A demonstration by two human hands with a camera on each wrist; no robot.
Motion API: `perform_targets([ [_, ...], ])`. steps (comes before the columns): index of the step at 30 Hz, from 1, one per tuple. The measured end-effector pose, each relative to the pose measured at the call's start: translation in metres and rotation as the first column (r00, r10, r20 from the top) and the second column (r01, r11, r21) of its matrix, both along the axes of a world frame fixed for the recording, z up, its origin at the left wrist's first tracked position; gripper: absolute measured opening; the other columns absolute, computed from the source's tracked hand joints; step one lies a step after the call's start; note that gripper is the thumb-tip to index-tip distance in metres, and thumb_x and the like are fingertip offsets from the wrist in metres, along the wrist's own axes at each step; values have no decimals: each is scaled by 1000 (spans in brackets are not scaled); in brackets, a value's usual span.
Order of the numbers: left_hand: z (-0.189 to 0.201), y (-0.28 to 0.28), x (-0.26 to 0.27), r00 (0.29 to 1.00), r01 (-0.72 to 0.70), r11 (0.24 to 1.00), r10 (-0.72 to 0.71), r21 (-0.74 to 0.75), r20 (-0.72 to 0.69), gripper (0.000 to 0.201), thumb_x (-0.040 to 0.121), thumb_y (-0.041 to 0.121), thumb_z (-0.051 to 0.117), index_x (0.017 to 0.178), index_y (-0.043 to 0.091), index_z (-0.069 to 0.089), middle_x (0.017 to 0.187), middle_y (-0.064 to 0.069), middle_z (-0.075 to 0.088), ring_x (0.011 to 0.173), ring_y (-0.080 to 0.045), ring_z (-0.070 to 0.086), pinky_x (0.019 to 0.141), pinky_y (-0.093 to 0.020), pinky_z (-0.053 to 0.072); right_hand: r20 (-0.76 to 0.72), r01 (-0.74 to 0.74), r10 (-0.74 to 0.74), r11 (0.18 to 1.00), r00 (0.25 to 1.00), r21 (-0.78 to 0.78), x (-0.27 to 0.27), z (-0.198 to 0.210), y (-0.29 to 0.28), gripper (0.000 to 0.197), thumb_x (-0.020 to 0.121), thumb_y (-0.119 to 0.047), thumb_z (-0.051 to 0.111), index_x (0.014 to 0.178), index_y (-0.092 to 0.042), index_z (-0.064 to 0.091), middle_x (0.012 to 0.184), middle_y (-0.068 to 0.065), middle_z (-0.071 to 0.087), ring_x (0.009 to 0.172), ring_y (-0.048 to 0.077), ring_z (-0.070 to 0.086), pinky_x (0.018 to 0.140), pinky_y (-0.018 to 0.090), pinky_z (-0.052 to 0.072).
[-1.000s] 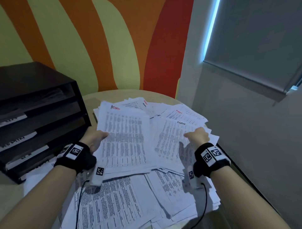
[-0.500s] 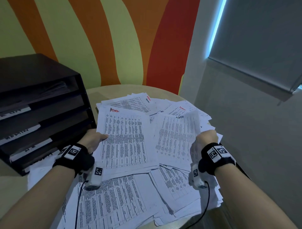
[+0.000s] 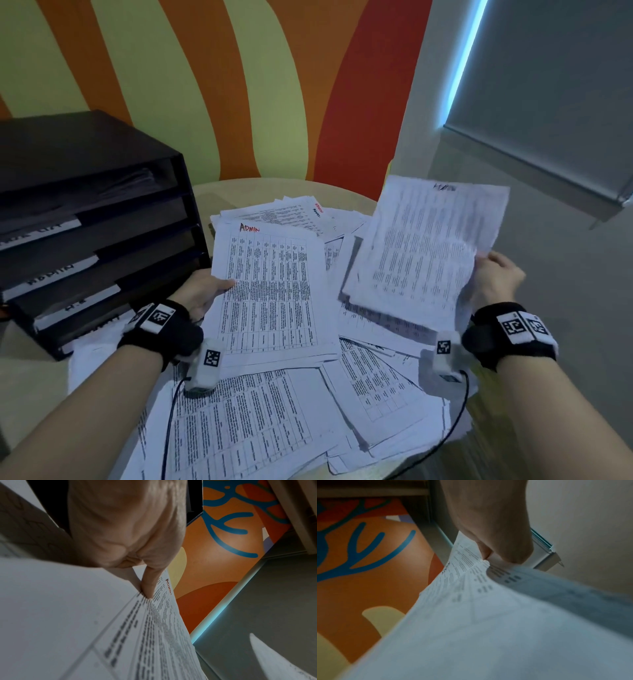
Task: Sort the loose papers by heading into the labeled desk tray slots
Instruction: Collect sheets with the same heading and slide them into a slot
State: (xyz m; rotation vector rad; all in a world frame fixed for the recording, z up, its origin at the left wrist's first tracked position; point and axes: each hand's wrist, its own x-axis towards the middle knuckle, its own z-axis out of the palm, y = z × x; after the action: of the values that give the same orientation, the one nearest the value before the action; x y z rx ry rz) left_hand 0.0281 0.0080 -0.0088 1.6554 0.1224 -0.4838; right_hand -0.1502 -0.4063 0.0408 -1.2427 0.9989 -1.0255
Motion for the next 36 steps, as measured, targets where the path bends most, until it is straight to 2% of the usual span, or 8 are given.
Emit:
perform_targets([
  [5, 7, 0, -8, 1000, -8, 1000, 8, -13, 7, 38, 96, -9, 47, 134, -7, 49, 138, -19, 53, 128, -29, 51, 104, -33, 40, 88, -156, 144, 976, 986, 149, 13, 4, 6, 16, 86, 3, 60, 96, -6, 68, 74, 6, 64, 57, 17, 57, 49, 22, 46],
  [9, 14, -6, -18, 1000, 2, 998, -2, -60, -2, 31, 99, -2, 47, 128, -2, 55, 123, -12, 62, 98, -20, 63, 83, -33, 49, -143, -399, 393, 917, 908, -10, 37, -6, 54, 33, 83, -2, 56, 59, -17, 40, 60, 5, 37, 56, 17, 34, 50, 25, 27],
  [15, 30, -9, -28, 997, 67, 991, -64, -118, 29, 27, 100, 3, 47, 125, 2, 57, 107, -7, 68, 92, -17, 65, 63, -27, 56, -397, -646, 602, 763, 693, 30, 62, -22, 121, 25, 94, -6, 40, 71, -14, 41, 68, 2, 44, 60, 17, 45, 51, 24, 32],
  [22, 35, -10, -32, 987, 159, 974, -156, -162, 31, 39, 100, 39, 45, 126, 13, 59, 118, -4, 69, 112, -23, 64, 98, -42, 50, -395, -715, 660, 699, 639, 10, 67, -17, 154, 7, 98, -8, 38, 91, -10, 40, 79, 5, 44, 62, 15, 40, 52, 27, 30],
  [27, 21, -15, -22, 988, 138, 989, -133, -58, 84, 37, 92, -7, 55, 129, -1, 56, 125, -18, 63, 104, -31, 65, 93, -44, 51, -461, -658, 621, 746, 634, 99, 68, -25, 135, 39, 95, -21, 56, 126, -8, 35, 108, 13, 53, 77, 22, 55, 56, 31, 43],
  [29, 15, -12, -17, 993, 82, 996, -79, -37, 90, 41, 93, -12, 51, 133, -4, 52, 127, -19, 61, 110, -34, 62, 97, -46, 48, -622, -544, 460, 836, 634, 65, 65, -24, 110, 65, 90, -22, 64, 141, -5, 27, 135, 20, 45, 114, 32, 53, 81, 40, 52],
  [32, 4, -6, -9, 996, 34, 999, -31, -27, 87, 43, 93, -14, 46, 135, -5, 50, 133, -19, 57, 120, -36, 56, 104, -47, 42, -837, -353, 209, 935, 506, 20, 50, -23, 74, 84, 86, -22, 69, 148, -4, 16, 150, 23, 23, 139, 38, 22, 109, 46, 30],
  [36, -2, -1, -4, 995, 2, 999, 2, -38, 96, 45, 92, -16, 44, 136, -5, 49, 136, -20, 54, 124, -35, 53, 106, -43, 40, -904, -278, 211, 954, 372, 108, 38, -37, 52, 104, 73, -36, 83, 145, -1, 16, 147, 25, 28, 138, 38, 25, 112, 47, 28],
])
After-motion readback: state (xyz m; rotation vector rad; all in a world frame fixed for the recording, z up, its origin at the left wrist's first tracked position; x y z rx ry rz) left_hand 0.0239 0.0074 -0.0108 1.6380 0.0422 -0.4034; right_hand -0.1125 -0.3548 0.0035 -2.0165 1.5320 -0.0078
